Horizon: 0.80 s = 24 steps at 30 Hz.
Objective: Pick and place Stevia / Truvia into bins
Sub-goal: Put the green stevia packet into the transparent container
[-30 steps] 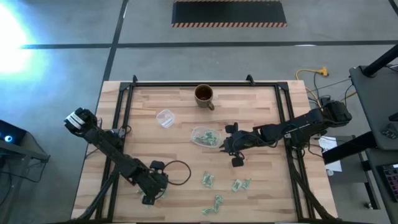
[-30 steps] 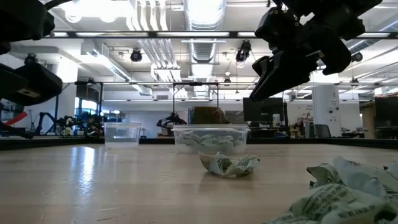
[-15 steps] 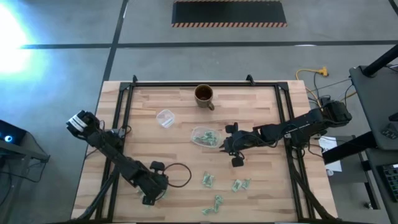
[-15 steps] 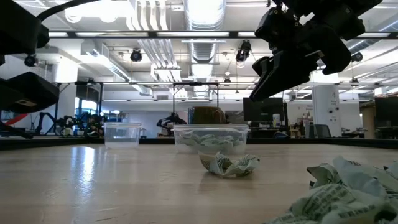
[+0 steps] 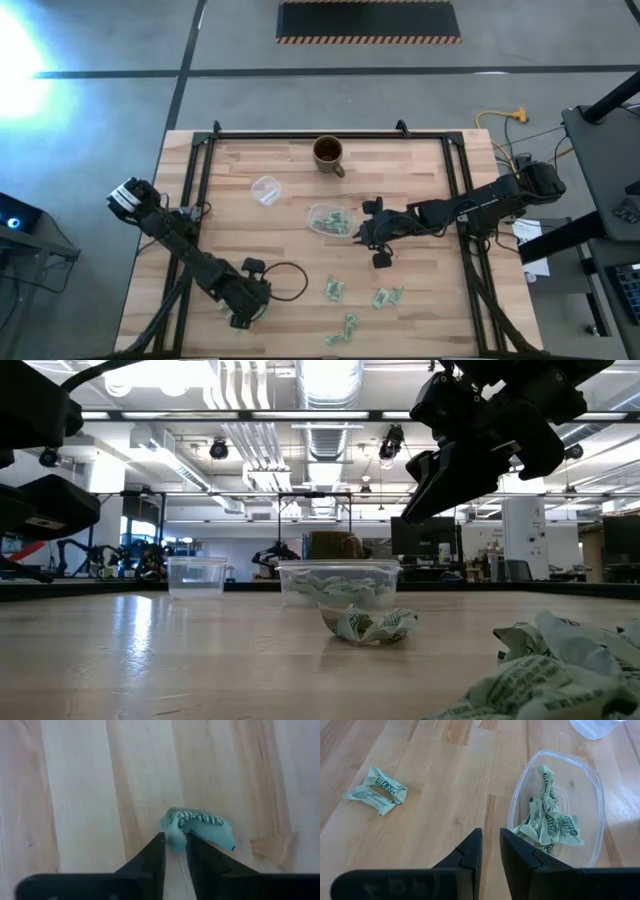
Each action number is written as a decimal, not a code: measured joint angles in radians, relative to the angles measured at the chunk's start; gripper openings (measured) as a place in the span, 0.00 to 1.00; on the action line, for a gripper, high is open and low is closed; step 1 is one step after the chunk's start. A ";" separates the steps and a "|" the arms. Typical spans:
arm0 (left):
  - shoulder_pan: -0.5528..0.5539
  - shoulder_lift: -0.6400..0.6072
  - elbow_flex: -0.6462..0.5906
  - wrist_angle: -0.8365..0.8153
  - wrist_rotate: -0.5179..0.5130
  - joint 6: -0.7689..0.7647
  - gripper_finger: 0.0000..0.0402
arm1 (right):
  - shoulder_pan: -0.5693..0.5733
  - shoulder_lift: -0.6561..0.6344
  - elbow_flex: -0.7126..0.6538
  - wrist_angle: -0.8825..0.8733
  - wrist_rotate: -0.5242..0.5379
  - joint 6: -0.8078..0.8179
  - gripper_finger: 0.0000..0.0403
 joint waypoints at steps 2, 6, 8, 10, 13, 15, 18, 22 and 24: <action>0.000 0.000 0.000 0.000 -0.001 0.000 0.06 | 0.000 0.000 0.000 0.000 0.000 0.000 0.14; 0.000 0.000 0.000 0.000 -0.017 0.001 0.01 | 0.000 0.000 0.000 0.000 0.000 0.000 0.14; 0.000 -0.001 0.000 0.000 -0.038 0.002 0.01 | 0.000 0.000 0.000 0.000 0.000 0.000 0.14; 0.001 -0.009 0.000 -0.002 -0.071 0.011 0.00 | 0.000 0.000 0.000 0.000 0.000 0.000 0.14; 0.010 -0.022 0.000 -0.001 -0.153 0.020 0.00 | 0.000 0.000 0.000 0.000 0.000 0.000 0.14; 0.022 -0.034 0.000 -0.005 -0.220 0.028 0.00 | 0.000 0.000 0.000 0.000 0.000 0.000 0.14; 0.053 -0.051 0.000 -0.002 -0.314 0.060 0.00 | 0.000 0.000 0.000 0.000 0.000 0.002 0.14; 0.122 -0.069 0.000 0.001 -0.435 0.108 0.00 | 0.000 0.000 0.000 0.000 0.000 0.004 0.14; 0.168 -0.074 0.000 0.009 -0.482 0.139 0.00 | 0.000 0.000 0.000 0.000 0.000 0.005 0.14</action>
